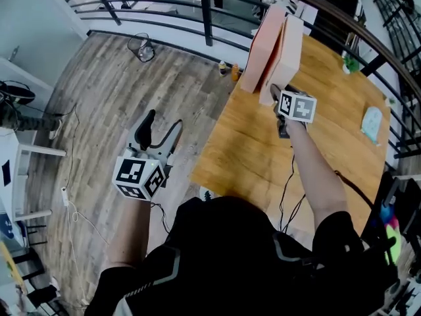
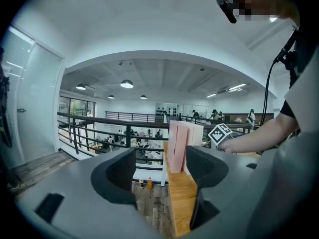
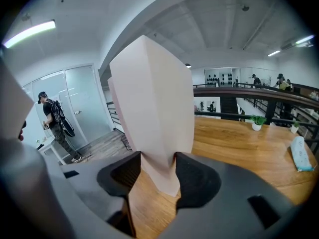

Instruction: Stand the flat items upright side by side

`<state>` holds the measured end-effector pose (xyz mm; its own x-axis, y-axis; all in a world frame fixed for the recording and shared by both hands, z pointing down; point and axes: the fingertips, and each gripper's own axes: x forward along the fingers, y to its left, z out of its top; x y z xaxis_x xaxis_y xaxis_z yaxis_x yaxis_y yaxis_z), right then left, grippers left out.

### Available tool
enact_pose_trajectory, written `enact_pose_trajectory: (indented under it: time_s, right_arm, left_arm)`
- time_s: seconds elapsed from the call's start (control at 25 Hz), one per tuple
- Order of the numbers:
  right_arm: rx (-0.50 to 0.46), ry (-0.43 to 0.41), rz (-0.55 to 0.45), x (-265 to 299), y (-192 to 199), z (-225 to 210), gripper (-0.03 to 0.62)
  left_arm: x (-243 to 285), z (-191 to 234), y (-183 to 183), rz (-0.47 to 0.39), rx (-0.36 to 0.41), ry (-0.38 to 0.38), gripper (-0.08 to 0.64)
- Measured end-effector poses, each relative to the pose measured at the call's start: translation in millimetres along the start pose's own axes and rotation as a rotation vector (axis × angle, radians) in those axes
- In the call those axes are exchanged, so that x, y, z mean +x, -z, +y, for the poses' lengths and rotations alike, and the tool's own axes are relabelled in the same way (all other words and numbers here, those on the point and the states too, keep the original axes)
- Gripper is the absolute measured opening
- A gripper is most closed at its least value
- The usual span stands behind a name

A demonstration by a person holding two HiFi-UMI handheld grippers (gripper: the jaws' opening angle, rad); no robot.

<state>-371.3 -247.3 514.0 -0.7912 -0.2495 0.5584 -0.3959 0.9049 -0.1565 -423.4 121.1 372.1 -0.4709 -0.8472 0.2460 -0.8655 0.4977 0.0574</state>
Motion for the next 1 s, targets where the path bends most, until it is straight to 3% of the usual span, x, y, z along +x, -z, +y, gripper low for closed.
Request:
enact_pose_trajectory:
  time_s: [0.64,1.0]
  right_arm:
    - [0.040,0.022,0.004,28,-6,10,0.210]
    - [0.017,0.024,0.034,22,2,2,0.230]
  left_arm:
    - [-24,21,14,0.031,-0.028,-0.066,0.330]
    - [-20,18,13,0.021,-0.035,-0.038,0.330]
